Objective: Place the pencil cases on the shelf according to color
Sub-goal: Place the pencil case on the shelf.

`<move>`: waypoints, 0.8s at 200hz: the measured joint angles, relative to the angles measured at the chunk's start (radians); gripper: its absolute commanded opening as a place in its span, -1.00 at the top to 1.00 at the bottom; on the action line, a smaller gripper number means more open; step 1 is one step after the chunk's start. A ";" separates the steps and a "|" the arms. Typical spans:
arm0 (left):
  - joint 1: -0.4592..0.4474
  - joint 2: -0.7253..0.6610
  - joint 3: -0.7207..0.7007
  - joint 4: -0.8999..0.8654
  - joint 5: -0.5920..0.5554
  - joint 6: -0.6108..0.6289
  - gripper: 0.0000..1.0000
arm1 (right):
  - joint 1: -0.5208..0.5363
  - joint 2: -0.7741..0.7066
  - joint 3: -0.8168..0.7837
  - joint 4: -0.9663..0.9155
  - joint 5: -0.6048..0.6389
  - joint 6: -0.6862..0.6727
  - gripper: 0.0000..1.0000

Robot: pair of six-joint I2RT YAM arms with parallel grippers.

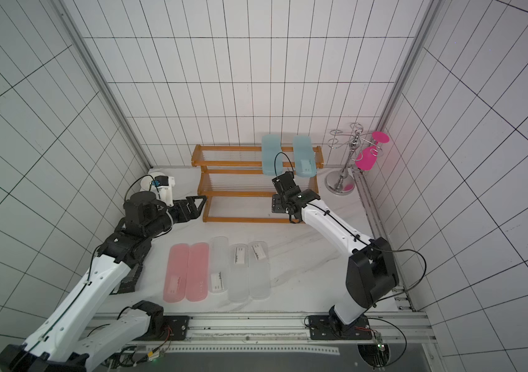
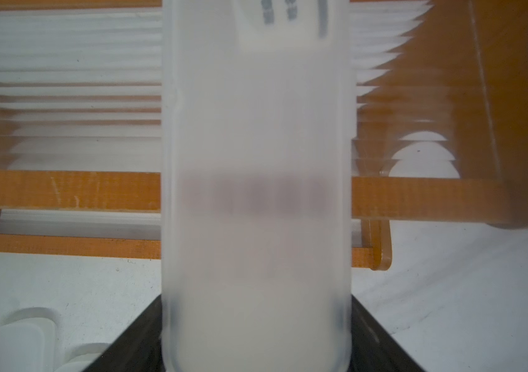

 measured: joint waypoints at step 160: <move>0.000 -0.021 -0.015 -0.026 0.042 -0.024 -0.97 | -0.032 0.057 0.102 0.000 0.011 0.018 -0.89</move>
